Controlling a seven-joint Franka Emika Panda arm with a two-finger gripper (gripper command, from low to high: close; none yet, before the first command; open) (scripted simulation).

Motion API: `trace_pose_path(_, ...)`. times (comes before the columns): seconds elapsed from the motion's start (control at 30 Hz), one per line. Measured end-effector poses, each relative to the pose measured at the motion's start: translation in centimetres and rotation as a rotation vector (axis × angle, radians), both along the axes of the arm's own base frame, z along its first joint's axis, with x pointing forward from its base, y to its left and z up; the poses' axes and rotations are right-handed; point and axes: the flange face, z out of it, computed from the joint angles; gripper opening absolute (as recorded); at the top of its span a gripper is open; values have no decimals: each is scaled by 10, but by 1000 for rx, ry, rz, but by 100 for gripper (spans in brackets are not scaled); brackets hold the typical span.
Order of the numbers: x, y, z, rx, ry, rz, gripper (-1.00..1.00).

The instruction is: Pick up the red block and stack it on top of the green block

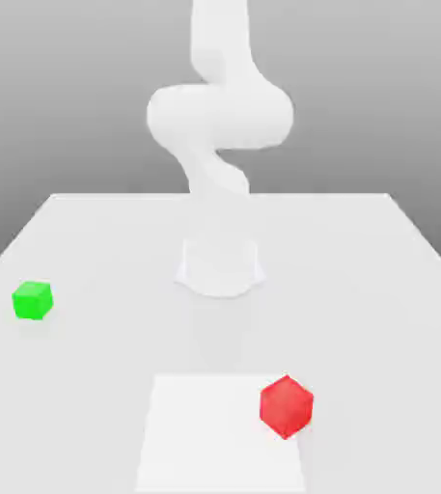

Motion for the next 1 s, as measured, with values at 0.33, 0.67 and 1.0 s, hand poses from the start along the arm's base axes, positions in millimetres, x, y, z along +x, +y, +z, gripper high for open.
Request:
trace_pose_path(0.33, 70, 39, -204, 181, 308, -298, 0)
trace_pose_path(0.67, 40, 70, -400, 278, 594, -639, 0)
trace_pose_path(1.0, 13, 78, -520, 292, 681, -762, -100)
